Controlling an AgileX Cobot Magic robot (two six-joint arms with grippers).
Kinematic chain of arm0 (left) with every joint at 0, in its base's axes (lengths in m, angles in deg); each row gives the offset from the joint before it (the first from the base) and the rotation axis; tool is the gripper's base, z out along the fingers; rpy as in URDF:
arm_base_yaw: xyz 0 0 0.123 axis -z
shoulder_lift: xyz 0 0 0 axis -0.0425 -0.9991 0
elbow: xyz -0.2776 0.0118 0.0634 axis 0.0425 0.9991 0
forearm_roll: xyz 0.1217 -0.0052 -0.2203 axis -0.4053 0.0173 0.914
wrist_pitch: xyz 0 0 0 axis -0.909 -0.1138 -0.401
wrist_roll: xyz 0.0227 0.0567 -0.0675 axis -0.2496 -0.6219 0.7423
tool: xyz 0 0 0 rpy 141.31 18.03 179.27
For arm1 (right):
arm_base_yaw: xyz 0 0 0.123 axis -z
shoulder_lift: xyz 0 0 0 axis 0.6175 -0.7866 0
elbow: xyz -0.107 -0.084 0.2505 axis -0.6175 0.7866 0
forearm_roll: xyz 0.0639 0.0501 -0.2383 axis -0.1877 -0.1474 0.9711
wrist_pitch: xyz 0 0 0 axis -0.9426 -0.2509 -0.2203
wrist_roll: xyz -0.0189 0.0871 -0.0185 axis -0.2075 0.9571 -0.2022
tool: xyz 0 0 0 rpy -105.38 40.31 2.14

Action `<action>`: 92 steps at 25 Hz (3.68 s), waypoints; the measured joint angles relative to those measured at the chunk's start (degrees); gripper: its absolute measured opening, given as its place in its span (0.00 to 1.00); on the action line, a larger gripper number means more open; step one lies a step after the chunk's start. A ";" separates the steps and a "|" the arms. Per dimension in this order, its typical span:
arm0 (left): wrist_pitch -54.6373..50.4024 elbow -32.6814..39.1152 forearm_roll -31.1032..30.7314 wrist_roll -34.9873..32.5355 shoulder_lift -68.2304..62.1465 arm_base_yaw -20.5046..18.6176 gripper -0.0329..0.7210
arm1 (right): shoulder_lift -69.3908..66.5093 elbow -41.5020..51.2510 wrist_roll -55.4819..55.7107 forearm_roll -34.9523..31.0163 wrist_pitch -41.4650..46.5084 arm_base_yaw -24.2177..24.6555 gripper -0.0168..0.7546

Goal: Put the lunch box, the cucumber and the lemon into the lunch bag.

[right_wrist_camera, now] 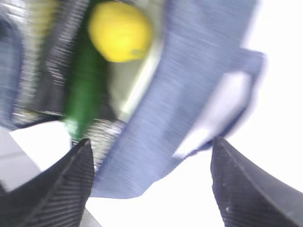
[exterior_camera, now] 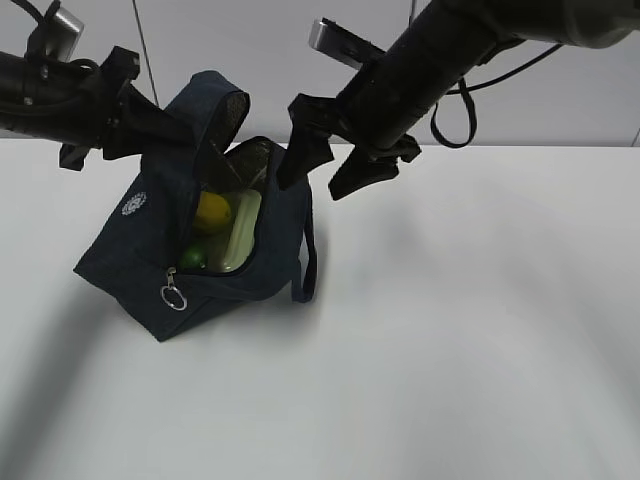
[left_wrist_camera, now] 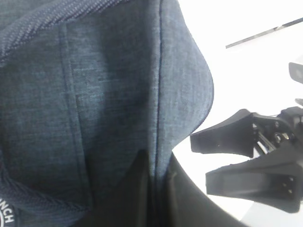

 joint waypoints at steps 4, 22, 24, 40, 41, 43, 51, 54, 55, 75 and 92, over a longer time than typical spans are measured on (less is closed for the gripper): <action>0.00 0.00 0.00 0.00 0.00 0.00 0.05 | 0.47 0.00 2.97 4.84 0.13 0.00 0.76; 0.00 0.00 0.00 0.00 0.00 0.00 0.05 | -6.17 0.00 -0.19 -1.93 -4.53 0.00 0.76; 0.00 0.00 0.00 0.00 0.00 0.00 0.05 | -6.17 0.00 -0.29 -3.27 -4.85 0.00 0.76; -0.18 0.00 0.00 0.00 0.00 0.00 0.05 | -8.70 0.00 -0.44 -7.57 -5.03 0.00 0.54; -0.18 0.00 0.00 0.00 0.00 0.00 0.05 | -8.70 0.00 -0.55 -7.57 -4.59 0.00 0.47; -0.18 0.00 0.00 0.00 0.00 0.00 0.05 | -8.70 0.00 -0.54 -7.66 -3.93 0.00 0.33; -1.36 0.00 -0.09 0.00 0.00 0.00 0.05 | -8.70 -0.13 -1.71 -7.66 -2.12 0.00 0.03; -2.95 0.00 -0.09 0.00 0.00 0.00 0.05 | -7.94 -0.48 -1.70 -6.77 -0.25 0.00 0.02; -3.71 0.00 -0.09 0.00 0.00 0.00 0.05 | -7.47 -0.51 -1.70 -6.24 0.39 0.00 0.02; -6.11 0.00 10.48 2.35 0.00 10.97 0.05 | 4.03 -7.72 9.42 19.99 9.02 0.00 0.02; -4.28 0.00 14.70 6.94 -6.51 12.99 0.05 | 3.52 -5.90 14.99 29.17 9.25 0.00 0.02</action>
